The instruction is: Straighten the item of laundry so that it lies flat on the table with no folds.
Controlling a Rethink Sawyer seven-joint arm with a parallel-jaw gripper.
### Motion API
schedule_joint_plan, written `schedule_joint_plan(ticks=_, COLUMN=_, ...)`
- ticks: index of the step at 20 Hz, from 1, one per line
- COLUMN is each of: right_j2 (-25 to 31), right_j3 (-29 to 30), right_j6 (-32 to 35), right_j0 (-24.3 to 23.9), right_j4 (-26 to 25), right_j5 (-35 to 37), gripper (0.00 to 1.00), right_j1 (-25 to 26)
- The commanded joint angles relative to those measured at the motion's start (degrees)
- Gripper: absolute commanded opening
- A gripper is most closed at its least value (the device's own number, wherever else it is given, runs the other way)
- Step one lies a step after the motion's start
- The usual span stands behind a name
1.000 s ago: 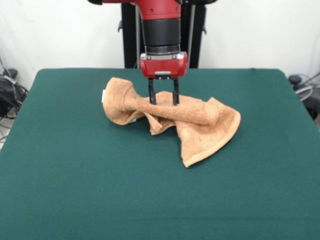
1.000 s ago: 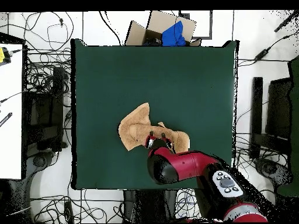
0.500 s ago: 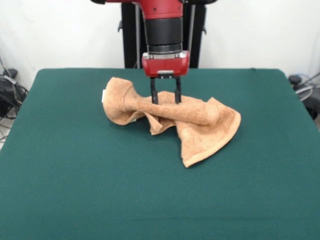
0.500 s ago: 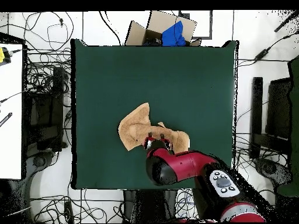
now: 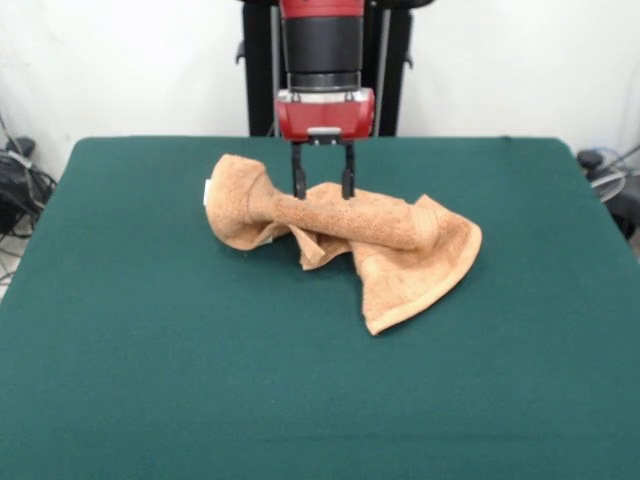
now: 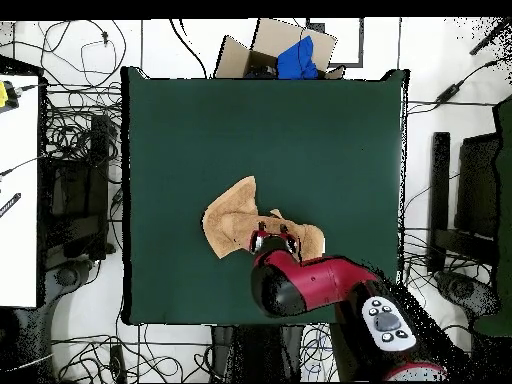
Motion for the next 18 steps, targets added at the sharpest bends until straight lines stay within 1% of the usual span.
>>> schedule_joint_plan(ticks=1, right_j2=5.9, right_j3=-3.1, right_j6=-5.8, right_j0=-0.7, right_j4=-3.8, right_j5=9.8, gripper=1.00, right_j1=-2.5)
schedule_joint_plan(ticks=6, right_j2=10.5, right_j3=-4.1, right_j6=-10.8, right_j0=-2.9, right_j4=-6.0, right_j5=14.2, gripper=1.00, right_j1=-3.0)
schedule_joint_plan(ticks=11, right_j2=19.2, right_j3=-4.9, right_j6=-18.8, right_j0=-7.9, right_j4=-8.9, right_j5=20.1, gripper=1.00, right_j1=-1.5)
schedule_joint_plan(ticks=14, right_j2=23.6, right_j3=-5.1, right_j6=-22.6, right_j0=-10.3, right_j4=-11.1, right_j5=22.3, gripper=1.00, right_j1=-0.6)
schedule_joint_plan(ticks=15, right_j2=25.8, right_j3=-5.2, right_j6=-25.0, right_j0=-11.5, right_j4=-11.8, right_j5=23.4, gripper=1.00, right_j1=0.2)
schedule_joint_plan(ticks=18, right_j2=28.4, right_j3=-5.1, right_j6=-27.1, right_j0=-12.8, right_j4=-13.1, right_j5=24.2, gripper=1.00, right_j1=0.7)
